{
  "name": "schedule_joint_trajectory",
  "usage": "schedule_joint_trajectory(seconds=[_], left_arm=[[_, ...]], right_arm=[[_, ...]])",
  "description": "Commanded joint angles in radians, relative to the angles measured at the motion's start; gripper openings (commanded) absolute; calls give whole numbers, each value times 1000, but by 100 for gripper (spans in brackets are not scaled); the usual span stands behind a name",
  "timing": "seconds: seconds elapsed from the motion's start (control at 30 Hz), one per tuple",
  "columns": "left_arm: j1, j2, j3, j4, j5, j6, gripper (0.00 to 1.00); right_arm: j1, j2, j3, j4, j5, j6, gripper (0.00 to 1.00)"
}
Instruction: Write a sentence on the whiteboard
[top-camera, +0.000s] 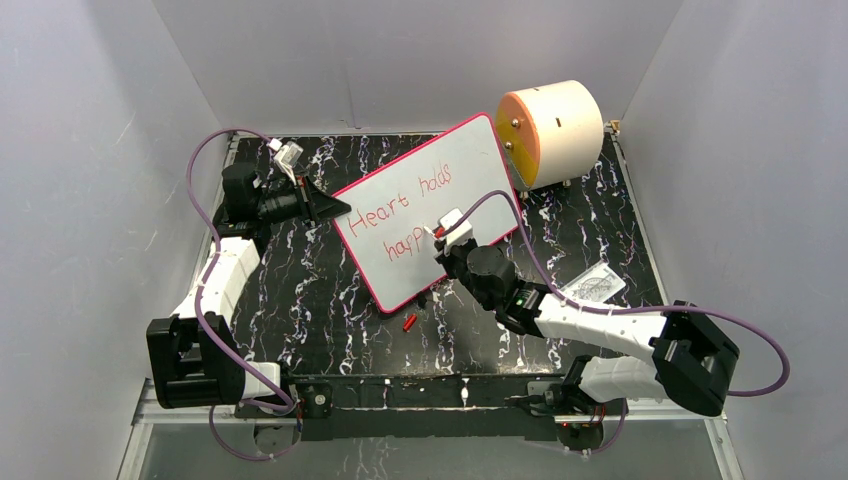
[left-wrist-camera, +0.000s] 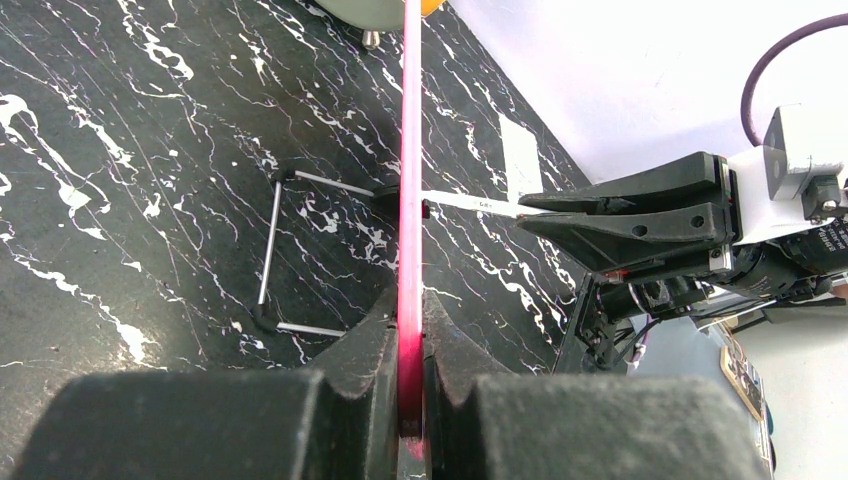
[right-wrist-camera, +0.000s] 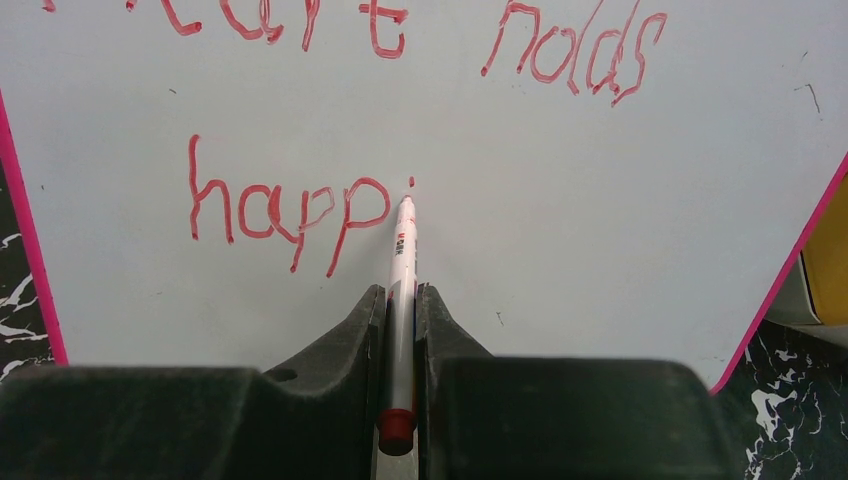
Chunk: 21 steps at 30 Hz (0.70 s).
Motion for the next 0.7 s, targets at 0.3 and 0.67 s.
schedule_joint_trajectory(seconds=[0.3, 0.67], left_arm=[[-9, 8, 6, -56, 18, 36, 0], [-9, 5, 5, -56, 18, 38, 0]], right_arm=[[-4, -40, 11, -127, -37, 81, 0], [-4, -74, 11, -123, -8, 68, 0]])
